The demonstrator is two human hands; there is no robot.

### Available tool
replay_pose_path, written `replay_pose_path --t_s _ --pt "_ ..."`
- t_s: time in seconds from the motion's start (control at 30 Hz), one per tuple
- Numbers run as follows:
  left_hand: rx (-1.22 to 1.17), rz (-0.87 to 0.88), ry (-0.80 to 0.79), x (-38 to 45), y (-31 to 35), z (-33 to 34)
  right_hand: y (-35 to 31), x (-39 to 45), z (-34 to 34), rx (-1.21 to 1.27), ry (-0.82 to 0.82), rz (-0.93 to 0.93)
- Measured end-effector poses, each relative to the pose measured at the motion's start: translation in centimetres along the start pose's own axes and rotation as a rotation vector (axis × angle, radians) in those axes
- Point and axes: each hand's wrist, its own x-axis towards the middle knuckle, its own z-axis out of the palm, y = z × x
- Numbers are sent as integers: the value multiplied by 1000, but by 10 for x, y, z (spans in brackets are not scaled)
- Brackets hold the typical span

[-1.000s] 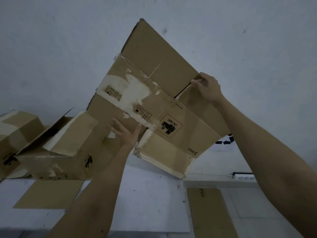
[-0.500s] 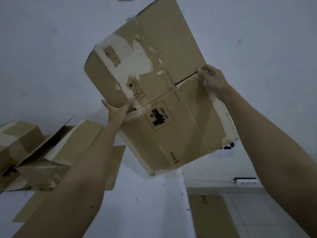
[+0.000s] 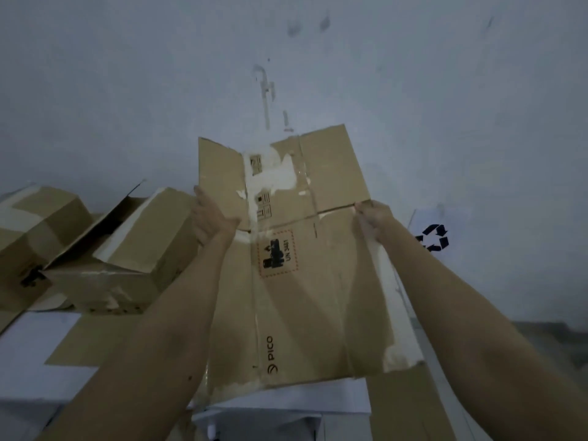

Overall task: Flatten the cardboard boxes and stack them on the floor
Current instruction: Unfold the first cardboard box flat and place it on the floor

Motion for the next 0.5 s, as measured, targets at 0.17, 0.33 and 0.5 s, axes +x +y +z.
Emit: replay_pose_path --t_s 0.17,0.33,0.5 --pt "158 48 47 -13 -36 39 70 -1 30 -378 80 35" --pt "263 105 -42 -18 -69 77 114 -1 60 -588 66 42" --pt "308 79 -130 -22 -99 103 150 3 80 -802 -8 9"
